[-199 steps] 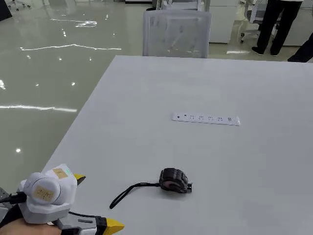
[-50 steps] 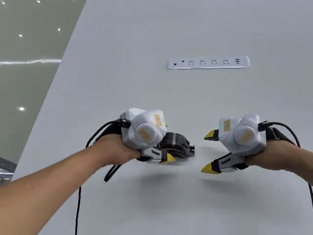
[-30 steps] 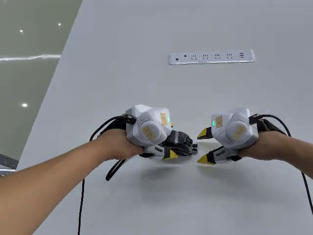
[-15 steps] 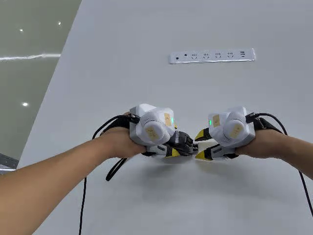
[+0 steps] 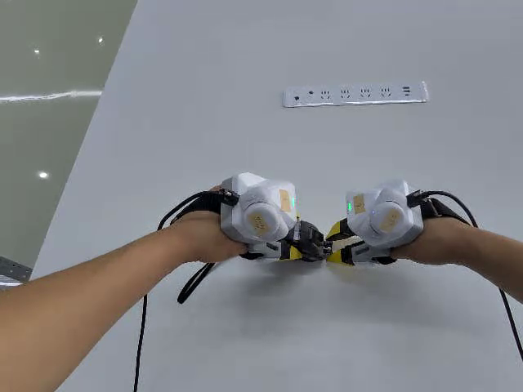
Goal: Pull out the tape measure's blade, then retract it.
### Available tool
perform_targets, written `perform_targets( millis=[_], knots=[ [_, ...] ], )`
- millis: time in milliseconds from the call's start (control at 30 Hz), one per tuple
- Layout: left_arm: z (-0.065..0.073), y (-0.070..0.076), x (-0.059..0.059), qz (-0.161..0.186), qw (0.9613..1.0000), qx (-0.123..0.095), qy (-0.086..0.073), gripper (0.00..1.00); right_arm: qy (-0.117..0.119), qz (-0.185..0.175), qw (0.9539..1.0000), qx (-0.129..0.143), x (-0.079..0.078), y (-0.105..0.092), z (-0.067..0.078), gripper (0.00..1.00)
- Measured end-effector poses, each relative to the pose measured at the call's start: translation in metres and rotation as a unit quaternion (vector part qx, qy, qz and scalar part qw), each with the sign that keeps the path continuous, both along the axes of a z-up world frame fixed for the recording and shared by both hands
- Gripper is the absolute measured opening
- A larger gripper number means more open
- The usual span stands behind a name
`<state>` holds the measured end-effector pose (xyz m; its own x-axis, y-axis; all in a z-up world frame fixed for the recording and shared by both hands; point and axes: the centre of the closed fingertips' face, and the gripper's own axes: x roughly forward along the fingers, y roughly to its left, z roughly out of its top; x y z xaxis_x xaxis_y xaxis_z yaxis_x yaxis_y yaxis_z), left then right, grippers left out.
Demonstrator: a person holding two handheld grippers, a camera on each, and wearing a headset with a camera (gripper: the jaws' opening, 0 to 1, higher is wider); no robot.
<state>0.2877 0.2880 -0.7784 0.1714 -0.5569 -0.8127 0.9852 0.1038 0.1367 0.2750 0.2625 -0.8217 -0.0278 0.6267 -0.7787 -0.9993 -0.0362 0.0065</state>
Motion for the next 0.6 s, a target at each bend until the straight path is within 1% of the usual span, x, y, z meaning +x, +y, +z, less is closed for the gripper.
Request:
perform_targets(
  millis=[233,400,533,600],
  knots=[
    [0.0,0.0,0.0,-0.002,1.0,0.0,0.002,0.31,-0.006,0.004,1.0,-0.003,0.0007,0.0002,-0.002,0.13],
    [-0.0003,0.0003,0.0001,0.004,1.0,0.001,0.006,0.31,-0.01,0.003,0.9999,-0.005,0.0012,0.0001,-0.0024,0.13],
    [-0.0005,0.0006,0.0,0.002,1.0,0.006,0.006,0.3,-0.017,0.006,0.9998,-0.004,0.0008,0.0001,-0.0022,0.12],
    [-0.0005,0.0007,-0.0003,0.002,1.0,0.006,0.007,0.3,-0.015,0.003,0.9999,-0.003,0.0014,-0.0003,-0.002,0.11]
  ],
)
